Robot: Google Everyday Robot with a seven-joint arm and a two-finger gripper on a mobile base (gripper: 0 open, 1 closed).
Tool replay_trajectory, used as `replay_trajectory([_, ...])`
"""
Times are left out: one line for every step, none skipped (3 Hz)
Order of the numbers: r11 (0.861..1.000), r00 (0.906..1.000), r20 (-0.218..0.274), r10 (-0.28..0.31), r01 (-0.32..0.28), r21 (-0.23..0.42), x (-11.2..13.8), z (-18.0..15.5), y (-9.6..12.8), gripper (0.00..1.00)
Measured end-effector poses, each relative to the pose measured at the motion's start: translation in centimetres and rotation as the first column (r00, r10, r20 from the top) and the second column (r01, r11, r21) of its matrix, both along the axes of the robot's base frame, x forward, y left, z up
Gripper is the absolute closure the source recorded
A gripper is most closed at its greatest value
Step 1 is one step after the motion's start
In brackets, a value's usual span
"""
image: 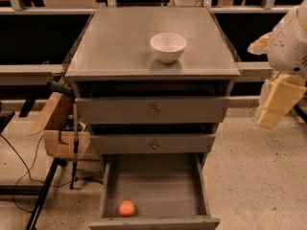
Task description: Pick orange from bottom drawer and place on counter
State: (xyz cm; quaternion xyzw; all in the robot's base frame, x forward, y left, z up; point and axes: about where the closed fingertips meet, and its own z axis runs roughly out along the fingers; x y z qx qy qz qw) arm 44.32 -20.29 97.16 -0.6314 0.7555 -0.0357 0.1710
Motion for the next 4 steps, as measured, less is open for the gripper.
replay_trajectory([0.988, 0.9883, -0.012, 0.152, -0.152, 0.018, 0.7, -3.8, 3.0, 0.0])
replay_trajectory([0.875, 0.8729, -0.066, 0.484, -0.483, 0.029, 2.1, -14.4, 9.6, 0.0])
replay_trajectory([0.75, 0.7455, -0.083, 0.661, -0.655, 0.09, 2.7, -22.9, 14.4, 0.0])
replay_trajectory([0.646, 0.6505, -0.046, 0.758, -0.739, 0.19, 3.2, -31.2, 19.4, 0.0])
